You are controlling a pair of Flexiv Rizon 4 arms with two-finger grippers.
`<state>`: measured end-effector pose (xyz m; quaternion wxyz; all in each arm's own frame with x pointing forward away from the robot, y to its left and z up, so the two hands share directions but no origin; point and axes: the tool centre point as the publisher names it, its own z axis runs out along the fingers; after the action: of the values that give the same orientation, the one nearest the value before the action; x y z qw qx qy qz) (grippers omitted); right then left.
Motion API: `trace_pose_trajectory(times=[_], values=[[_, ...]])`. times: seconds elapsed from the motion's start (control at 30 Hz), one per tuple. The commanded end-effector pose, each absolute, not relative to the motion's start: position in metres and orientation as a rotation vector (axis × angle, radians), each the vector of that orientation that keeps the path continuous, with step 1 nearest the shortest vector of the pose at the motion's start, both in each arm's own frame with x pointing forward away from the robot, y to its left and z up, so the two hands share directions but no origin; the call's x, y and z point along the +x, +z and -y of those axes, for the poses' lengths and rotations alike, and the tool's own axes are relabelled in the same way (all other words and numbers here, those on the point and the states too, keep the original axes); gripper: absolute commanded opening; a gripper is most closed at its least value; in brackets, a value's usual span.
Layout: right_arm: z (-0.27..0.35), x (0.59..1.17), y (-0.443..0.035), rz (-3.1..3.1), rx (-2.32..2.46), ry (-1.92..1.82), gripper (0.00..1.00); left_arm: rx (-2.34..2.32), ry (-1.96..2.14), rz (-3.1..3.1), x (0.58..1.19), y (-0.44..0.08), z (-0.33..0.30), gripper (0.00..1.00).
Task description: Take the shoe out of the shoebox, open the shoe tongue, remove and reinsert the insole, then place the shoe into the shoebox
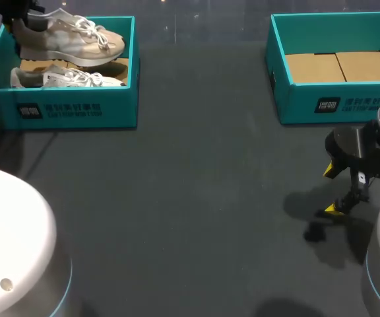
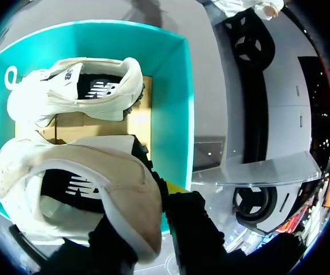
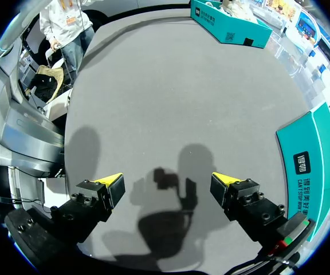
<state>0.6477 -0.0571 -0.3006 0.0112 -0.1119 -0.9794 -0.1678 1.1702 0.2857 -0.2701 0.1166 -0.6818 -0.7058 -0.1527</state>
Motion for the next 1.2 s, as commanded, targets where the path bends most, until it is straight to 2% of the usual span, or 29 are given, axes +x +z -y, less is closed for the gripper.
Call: trace_pose_trajectory(times=[0.03,1.2], values=[[0.057,0.646,-0.301,3.058,-0.351,-0.522,1.0,-1.992,-0.443,2.064,1.177,-0.274,-0.284,0.0],[0.057,0.646,-0.301,3.058,-0.351,-0.522,1.0,-2.011,-0.459,2.043,1.192,-0.316,-0.285,0.0]])
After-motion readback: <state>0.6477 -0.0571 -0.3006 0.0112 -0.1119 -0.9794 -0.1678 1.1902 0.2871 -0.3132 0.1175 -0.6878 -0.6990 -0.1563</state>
